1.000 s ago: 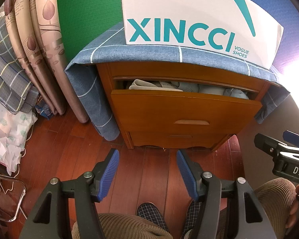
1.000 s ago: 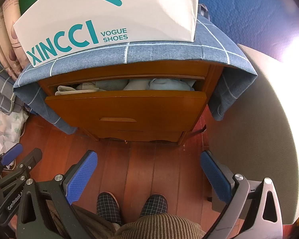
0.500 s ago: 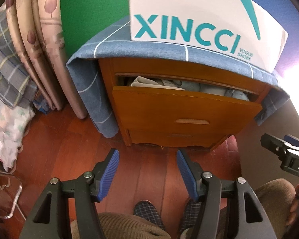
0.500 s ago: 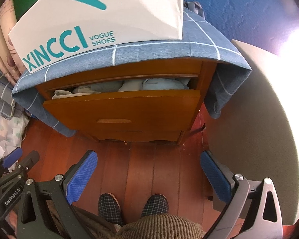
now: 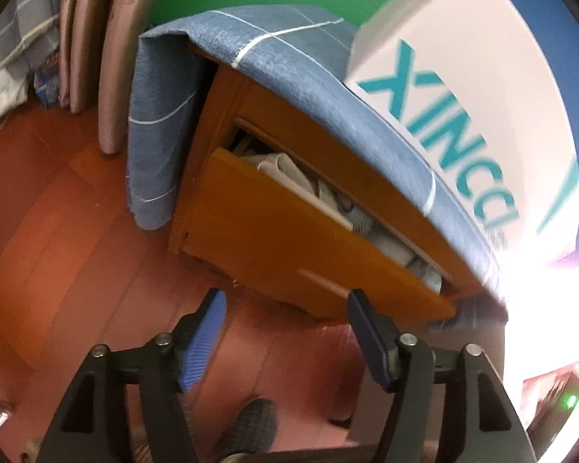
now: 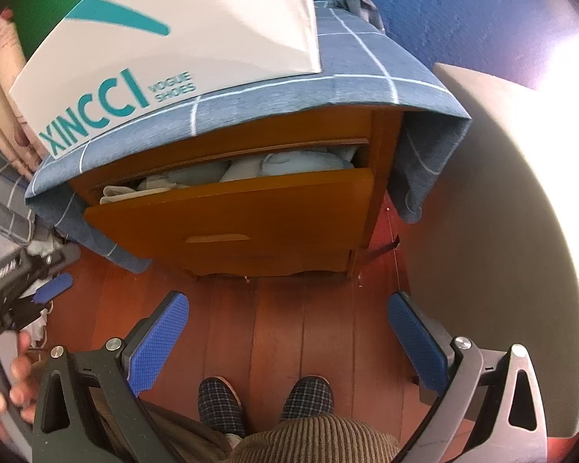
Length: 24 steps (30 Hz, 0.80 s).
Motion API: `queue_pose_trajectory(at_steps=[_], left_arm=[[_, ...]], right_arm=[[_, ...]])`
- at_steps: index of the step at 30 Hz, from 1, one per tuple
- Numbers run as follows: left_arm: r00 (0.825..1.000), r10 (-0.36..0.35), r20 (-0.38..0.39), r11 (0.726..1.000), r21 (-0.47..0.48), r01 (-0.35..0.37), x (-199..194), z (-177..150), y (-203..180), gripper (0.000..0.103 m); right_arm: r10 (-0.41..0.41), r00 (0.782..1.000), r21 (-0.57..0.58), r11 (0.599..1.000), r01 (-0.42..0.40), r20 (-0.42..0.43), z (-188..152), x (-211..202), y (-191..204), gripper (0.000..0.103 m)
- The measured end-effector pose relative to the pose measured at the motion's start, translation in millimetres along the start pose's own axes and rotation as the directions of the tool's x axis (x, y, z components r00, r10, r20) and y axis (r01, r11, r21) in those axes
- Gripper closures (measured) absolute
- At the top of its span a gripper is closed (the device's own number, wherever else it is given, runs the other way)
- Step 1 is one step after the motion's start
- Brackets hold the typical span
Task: Take underwear out of drawer
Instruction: 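Hook the drawer front with the left tool and pull it open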
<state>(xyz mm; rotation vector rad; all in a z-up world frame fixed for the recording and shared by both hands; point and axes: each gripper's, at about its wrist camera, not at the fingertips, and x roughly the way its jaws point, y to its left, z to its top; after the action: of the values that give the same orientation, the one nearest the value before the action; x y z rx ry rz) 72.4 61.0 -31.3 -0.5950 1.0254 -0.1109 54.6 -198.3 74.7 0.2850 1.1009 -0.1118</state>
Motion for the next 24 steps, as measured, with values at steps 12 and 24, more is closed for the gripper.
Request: queue_pose_trajectory(at_steps=[12,24], left_arm=[[0.997,-0.075,0.021,0.953,-0.293,0.078,42,39,30,0.033],[0.993,-0.111,0.033,0.893,-0.435,0.114,75,43,52,0.024]], right_arm=[[0.02,1.0,0.02,1.0,-0.02,-0.011,0,3,-6,0.001],[0.041,0.999,0.044,0.998,-0.041,-0.008,0,4,-11,0.001]])
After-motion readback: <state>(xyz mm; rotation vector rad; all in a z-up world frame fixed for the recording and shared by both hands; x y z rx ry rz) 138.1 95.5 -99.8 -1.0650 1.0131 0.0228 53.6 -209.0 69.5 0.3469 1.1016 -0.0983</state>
